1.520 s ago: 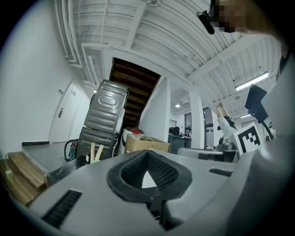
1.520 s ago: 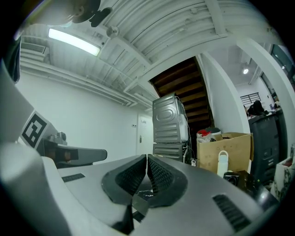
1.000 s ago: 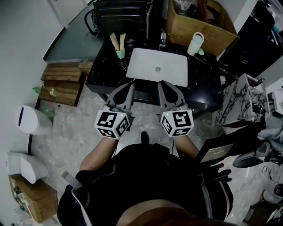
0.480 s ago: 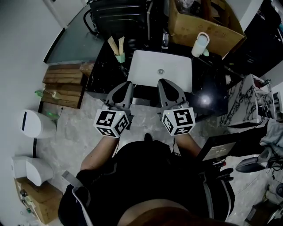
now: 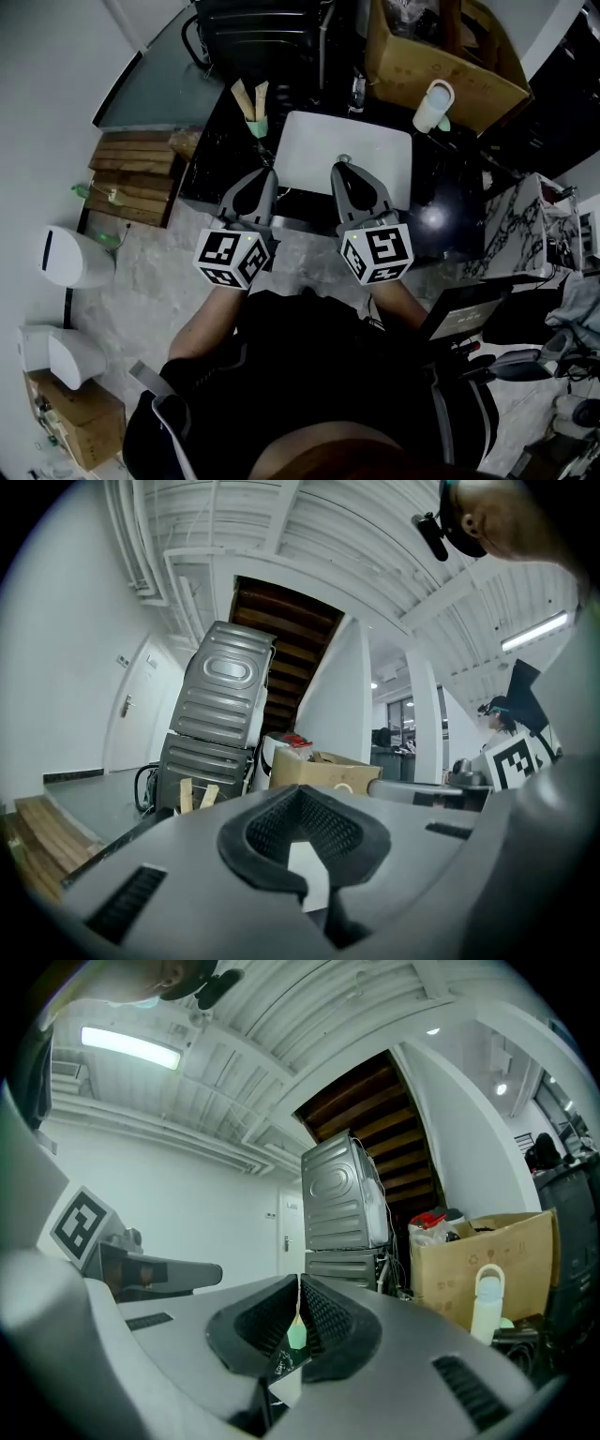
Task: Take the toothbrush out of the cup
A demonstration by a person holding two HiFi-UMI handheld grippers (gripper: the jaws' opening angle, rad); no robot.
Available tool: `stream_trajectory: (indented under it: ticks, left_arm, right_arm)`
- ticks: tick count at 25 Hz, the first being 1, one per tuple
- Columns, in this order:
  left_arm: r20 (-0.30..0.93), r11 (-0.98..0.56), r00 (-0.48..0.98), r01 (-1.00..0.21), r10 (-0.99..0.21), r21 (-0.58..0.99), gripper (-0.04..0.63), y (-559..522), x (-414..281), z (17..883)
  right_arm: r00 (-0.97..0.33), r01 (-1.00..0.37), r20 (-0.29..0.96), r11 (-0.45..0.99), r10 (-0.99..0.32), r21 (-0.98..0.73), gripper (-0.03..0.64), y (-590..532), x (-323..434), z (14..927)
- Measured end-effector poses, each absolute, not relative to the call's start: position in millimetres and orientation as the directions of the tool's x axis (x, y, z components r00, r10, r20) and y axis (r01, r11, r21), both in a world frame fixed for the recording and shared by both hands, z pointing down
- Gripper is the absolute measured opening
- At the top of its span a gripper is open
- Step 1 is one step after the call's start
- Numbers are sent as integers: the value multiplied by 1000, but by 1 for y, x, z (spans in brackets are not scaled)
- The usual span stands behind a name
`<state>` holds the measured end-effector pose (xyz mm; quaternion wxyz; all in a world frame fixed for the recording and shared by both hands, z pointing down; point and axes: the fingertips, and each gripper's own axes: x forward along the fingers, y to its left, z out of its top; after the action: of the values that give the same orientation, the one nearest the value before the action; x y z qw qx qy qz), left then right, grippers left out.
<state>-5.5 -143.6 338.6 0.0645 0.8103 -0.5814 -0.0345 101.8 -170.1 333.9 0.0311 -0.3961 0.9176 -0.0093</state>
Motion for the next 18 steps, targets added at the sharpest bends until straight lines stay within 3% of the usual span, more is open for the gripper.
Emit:
stream_trajectory:
  ticks: [7, 18]
  left_arm:
    - [31, -292, 299, -945, -954, 146, 5, -161, -23, 343]
    - [1, -329, 334, -931, -943, 159, 5, -194, -70, 344]
  right_arm:
    - [-719, -693, -57, 721, -692, 2, 26, -176, 85, 333]
    - [-665, -746, -49, 666, -745, 11, 26, -209, 50, 333]
